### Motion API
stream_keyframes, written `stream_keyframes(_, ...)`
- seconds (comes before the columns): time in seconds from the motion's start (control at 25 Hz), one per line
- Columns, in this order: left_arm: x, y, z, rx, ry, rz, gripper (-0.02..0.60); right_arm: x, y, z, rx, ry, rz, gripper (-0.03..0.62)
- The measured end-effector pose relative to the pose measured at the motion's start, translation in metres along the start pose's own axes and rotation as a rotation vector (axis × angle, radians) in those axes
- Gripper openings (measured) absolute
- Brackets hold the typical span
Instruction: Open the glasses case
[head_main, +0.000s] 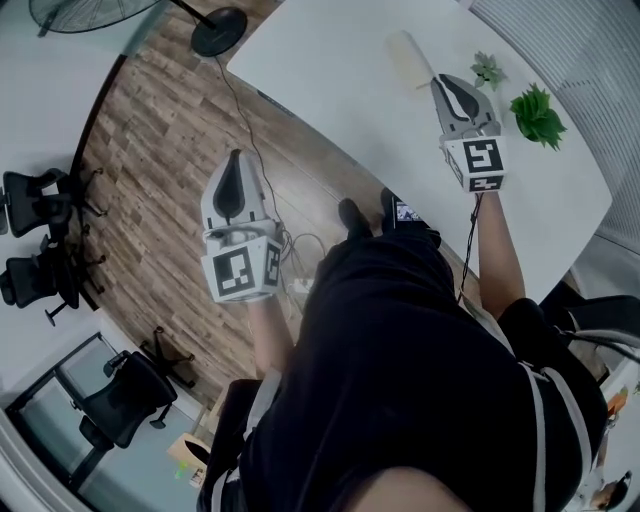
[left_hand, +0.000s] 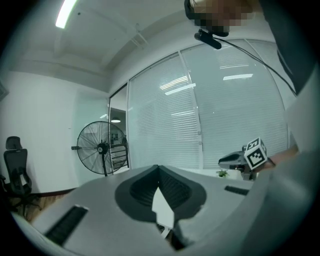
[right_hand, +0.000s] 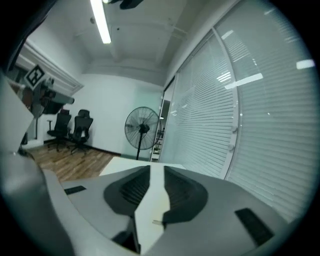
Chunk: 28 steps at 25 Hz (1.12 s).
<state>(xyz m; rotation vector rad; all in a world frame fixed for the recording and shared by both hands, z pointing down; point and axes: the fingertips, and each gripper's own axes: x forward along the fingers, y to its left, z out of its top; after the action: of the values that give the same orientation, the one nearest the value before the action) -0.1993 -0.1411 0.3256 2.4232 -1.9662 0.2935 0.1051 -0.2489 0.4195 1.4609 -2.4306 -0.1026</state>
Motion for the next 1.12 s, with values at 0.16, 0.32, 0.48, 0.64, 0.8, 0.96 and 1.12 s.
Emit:
stream_keyframes(0.16, -0.013, 0.010, -0.010, 0.002, 0.028, 0.019, -0.003, 0.035, 0.012, -0.056, -0.358, 0.176, 0.024, 0.192)
stream_keyframes(0.32, -0.025, 0.021, -0.015, 0.002, 0.044, 0.050, -0.003, 0.074, 0.020, -0.124, -0.795, 0.324, 0.053, 0.192)
stream_keyframes(0.48, -0.036, 0.029, -0.018, 0.006, 0.057, 0.070, -0.003, 0.092, 0.029, -0.170, -0.879, 0.417, 0.099, 0.192)
stream_keyframes(0.64, -0.040, 0.032, -0.021, 0.007, 0.068, 0.089, -0.003, 0.100, 0.029, -0.190, -0.897, 0.465, 0.089, 0.187)
stream_keyframes(0.8, -0.040, 0.032, -0.021, 0.006, 0.070, 0.096, -0.003, 0.104, 0.027, -0.199, -0.899, 0.488, 0.079, 0.170)
stream_keyframes(0.96, -0.040, 0.031, -0.020, 0.008, 0.070, 0.098, -0.003, 0.105, 0.028, -0.200, -0.892, 0.492, 0.070, 0.155)
stream_keyframes(1.12, -0.040, 0.032, -0.020, 0.006, 0.075, 0.095, -0.003, 0.103, 0.028, -0.193, -0.872, 0.476, 0.056, 0.132)
